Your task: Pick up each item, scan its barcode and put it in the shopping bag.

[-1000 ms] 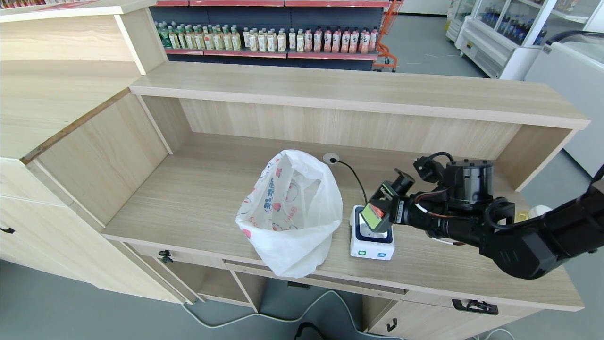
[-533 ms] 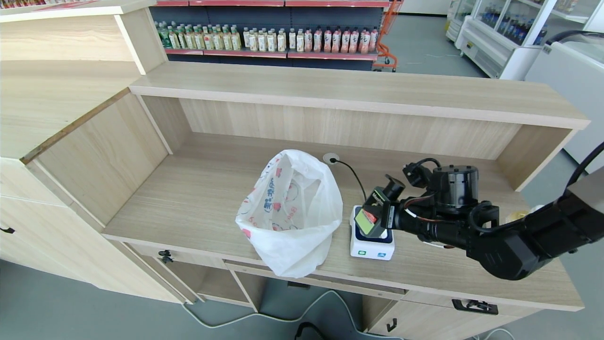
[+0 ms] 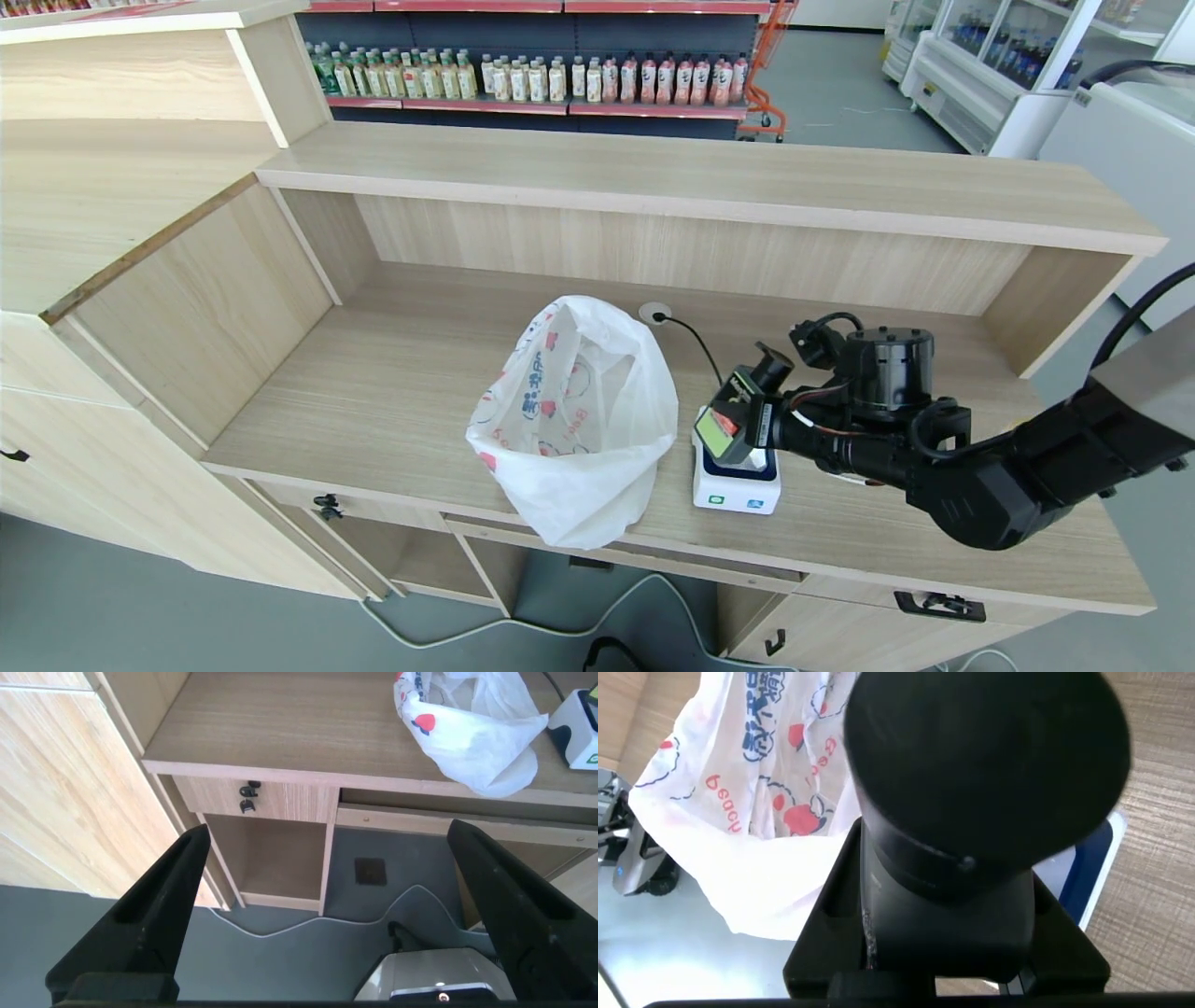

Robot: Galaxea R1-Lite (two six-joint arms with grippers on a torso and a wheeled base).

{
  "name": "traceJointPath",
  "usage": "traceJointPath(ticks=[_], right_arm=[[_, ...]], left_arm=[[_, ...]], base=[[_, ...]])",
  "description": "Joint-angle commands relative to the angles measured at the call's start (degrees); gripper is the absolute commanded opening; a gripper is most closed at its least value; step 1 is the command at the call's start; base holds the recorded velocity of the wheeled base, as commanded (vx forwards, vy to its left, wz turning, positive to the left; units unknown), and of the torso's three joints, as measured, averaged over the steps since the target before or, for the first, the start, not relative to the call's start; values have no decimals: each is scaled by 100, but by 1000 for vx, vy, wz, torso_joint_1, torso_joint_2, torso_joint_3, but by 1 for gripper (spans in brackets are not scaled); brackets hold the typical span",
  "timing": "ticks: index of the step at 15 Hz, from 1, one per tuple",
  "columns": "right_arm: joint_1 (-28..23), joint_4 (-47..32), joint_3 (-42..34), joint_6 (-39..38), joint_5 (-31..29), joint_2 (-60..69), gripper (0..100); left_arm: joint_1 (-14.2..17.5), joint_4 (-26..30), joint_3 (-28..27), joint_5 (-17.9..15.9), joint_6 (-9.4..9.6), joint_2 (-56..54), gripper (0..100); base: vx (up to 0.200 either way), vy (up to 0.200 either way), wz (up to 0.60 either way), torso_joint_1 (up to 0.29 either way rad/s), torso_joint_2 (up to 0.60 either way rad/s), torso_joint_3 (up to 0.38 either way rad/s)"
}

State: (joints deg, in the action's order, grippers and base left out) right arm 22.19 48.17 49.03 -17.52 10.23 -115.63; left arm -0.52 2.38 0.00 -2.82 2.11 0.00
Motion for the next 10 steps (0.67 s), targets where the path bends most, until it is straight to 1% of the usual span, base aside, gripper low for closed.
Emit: traceJointPath(ticks=[1, 7, 10], right_arm=[[5, 26, 10, -6, 6, -56, 0], [49, 26, 1, -6, -3, -56, 0], [-13, 26, 10, 3, 23, 67, 0]], left_arm=[[0, 0, 0, 0, 0, 9, 100], [0, 0, 0, 0, 0, 9, 100], [0, 0, 0, 0, -18, 9, 100]], base=[[0, 0, 0, 0, 0, 0], [0, 0, 0, 0, 0, 0], [0, 0, 0, 0, 0, 0]])
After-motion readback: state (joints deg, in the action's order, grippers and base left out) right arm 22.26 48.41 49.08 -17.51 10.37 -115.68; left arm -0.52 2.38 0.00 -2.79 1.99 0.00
